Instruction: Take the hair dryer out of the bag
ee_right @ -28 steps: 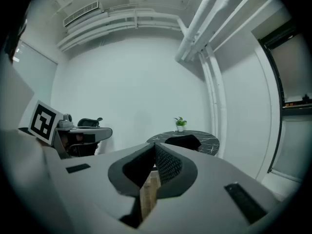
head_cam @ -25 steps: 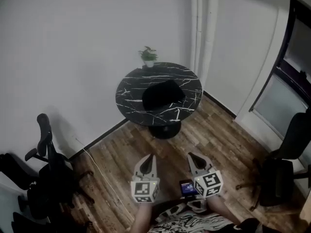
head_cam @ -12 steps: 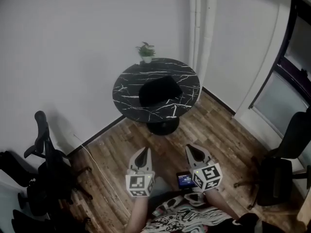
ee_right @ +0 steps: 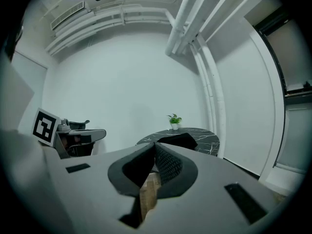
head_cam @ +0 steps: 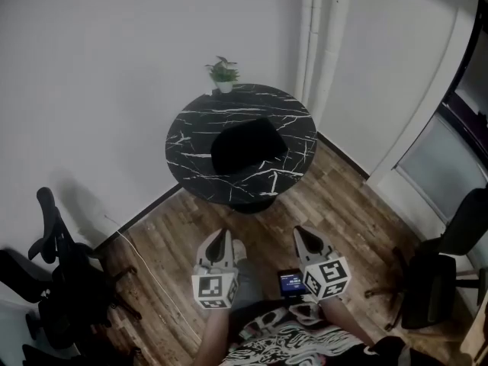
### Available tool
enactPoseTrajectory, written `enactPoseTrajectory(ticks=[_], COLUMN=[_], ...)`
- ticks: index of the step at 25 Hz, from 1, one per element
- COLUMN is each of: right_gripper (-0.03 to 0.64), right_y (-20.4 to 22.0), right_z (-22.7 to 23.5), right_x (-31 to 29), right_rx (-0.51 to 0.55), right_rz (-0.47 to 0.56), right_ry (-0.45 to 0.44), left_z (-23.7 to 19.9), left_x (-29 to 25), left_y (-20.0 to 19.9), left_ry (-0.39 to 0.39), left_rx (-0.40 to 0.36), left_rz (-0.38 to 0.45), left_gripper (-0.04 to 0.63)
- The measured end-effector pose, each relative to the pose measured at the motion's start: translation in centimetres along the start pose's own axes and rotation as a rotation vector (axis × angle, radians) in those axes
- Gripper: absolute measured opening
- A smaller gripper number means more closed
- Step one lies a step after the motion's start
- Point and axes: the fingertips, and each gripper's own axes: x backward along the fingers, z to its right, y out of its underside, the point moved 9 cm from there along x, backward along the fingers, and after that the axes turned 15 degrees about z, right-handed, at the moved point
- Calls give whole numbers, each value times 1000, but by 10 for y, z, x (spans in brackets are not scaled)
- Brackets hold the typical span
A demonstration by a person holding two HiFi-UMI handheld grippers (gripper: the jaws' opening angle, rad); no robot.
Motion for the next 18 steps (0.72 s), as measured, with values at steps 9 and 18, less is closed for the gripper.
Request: enactPoseTrajectory(ticks=[9, 18], right_gripper=[18, 18], right_y=[19, 29], right_z=[46, 64], right_x=[-169, -306], right_rx=[11, 11], right_rz=[-92, -178], right_ry=[115, 140], left_z=[-116, -206], left_x=[-154, -271], left_y=[25, 61], left_ry=[63, 131], left_rx=[-31, 22], left_rz=[-13, -93], left_gripper=[14, 14])
